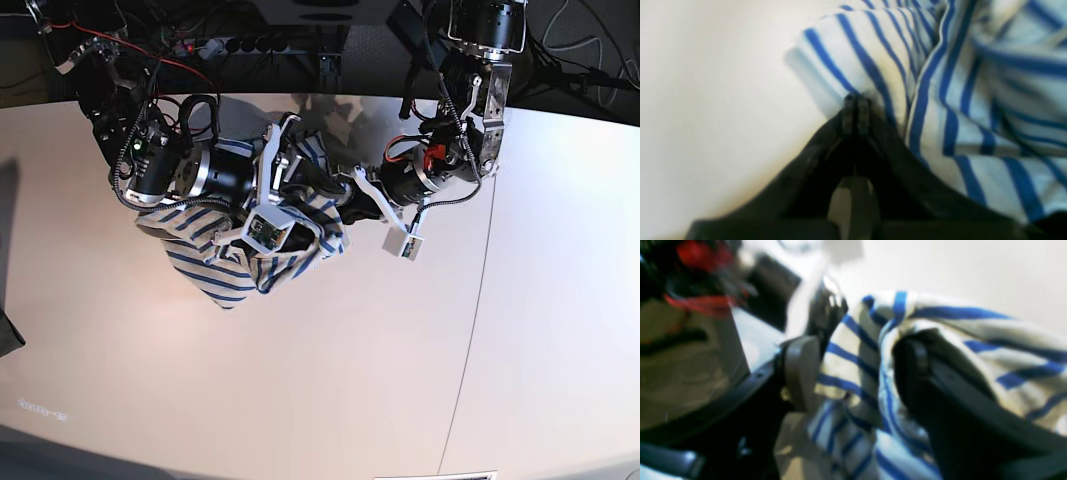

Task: Fold the T-shirt properly
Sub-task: 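Lift and fold the bundle over with both grippers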

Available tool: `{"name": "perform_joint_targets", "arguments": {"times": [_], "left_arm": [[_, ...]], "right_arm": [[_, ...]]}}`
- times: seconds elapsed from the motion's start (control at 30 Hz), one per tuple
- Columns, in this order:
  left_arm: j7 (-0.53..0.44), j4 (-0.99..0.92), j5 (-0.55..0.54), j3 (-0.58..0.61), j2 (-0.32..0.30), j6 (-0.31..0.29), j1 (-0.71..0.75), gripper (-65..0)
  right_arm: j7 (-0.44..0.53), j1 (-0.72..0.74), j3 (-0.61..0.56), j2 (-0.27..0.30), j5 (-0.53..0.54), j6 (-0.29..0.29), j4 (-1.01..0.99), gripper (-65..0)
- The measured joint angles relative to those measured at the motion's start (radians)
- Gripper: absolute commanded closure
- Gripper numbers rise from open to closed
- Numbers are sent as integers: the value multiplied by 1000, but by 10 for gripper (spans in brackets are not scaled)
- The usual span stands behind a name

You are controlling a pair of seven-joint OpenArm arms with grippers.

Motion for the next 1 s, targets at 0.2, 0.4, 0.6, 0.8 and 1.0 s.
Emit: {"name": "perform_joint_targets", "arguments": {"times": [0.2, 0.4, 0.6, 0.8, 1.0], "left_arm": [[3, 0, -4, -26, 0, -6, 0, 0], [35, 0, -21, -27, 0, -6, -1, 0], [53, 0, -32, -27, 0, -6, -5, 0], [55, 0, -32, -27, -2, -6, -5, 0], [55, 1, -64, -25, -56, -13, -5, 0]], "right_arm": [[-92, 41, -1, -70, 0, 0, 2, -357], [-111, 41, -1, -76, -3, 0, 2, -305], [-113, 42, -1, -76, 1, 0, 2, 0], [-114, 43, -1, -76, 3, 1, 2, -371], [-64, 43, -1, -76, 24, 0, 2, -445]]}}
